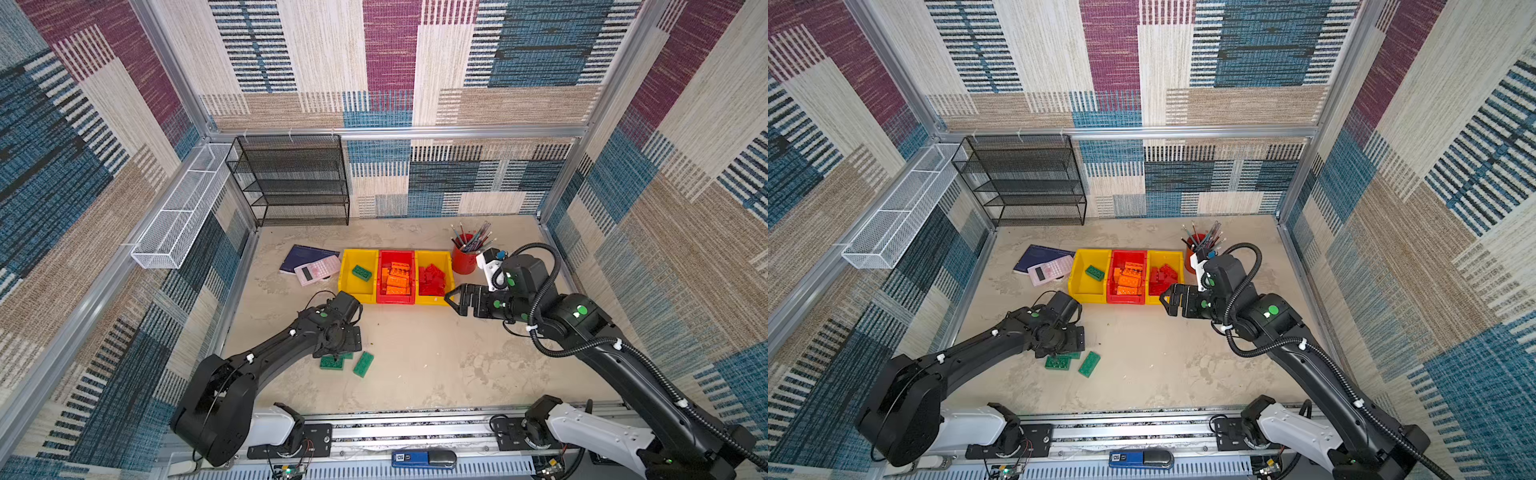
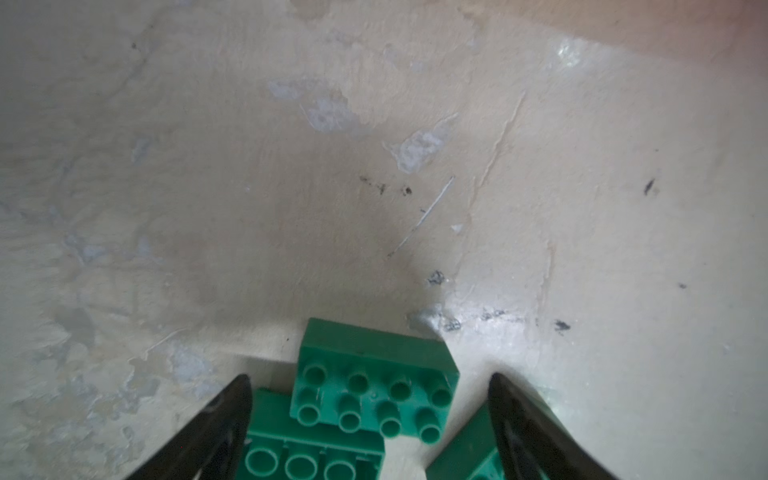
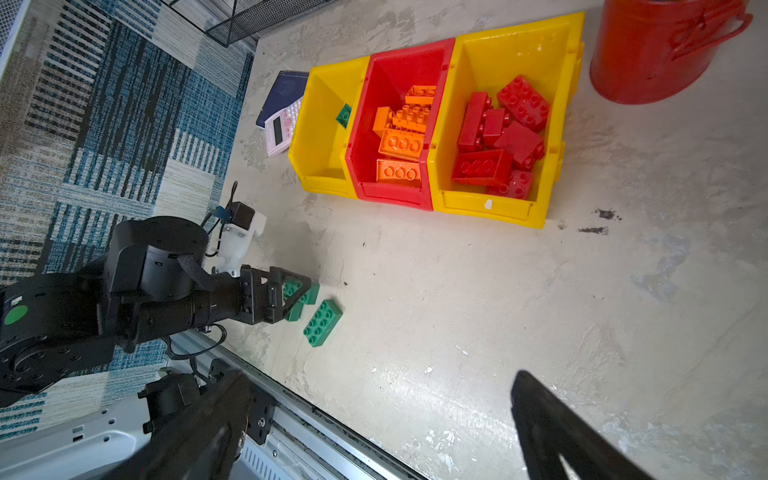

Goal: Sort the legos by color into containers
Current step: 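Close the left gripper on a second green brick, then carry the green brick over the yellow bin and release it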

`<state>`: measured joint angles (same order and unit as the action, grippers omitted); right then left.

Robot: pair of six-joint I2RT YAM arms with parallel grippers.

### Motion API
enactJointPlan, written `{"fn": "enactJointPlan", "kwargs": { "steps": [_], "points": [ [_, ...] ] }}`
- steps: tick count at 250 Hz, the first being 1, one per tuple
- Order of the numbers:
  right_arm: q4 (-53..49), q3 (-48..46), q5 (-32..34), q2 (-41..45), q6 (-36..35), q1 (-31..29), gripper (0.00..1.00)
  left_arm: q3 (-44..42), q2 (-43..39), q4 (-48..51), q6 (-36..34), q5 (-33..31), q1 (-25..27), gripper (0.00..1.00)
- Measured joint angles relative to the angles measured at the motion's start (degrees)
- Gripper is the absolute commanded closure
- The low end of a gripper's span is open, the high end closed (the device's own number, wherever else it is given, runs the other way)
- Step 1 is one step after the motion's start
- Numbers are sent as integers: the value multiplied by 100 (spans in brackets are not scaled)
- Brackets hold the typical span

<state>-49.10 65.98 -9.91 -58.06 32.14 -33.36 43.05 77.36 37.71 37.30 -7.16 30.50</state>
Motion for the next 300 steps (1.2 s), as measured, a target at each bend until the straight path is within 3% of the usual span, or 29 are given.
{"fn": "enactJointPlan", "kwargs": {
  "steps": [120, 164, 209, 252, 300],
  "points": [
    [7, 17, 7, -164, 79, 0, 0, -83, 444, -109, -79, -7, 138, 20],
    [44, 42, 63, -258, 76, 0, 0, 17, 667, -149, -195, 7, 149, 28],
    [125, 44, 96, -323, 76, 0, 0, 175, 796, -94, -260, -44, 151, 44],
    [170, 70, 157, -409, 74, 0, 0, 599, 868, 205, -286, -212, 151, 45],
    [173, 92, 264, -420, 74, 0, 0, 1718, 1060, 643, -450, -461, 37, 45]
  ]
}}
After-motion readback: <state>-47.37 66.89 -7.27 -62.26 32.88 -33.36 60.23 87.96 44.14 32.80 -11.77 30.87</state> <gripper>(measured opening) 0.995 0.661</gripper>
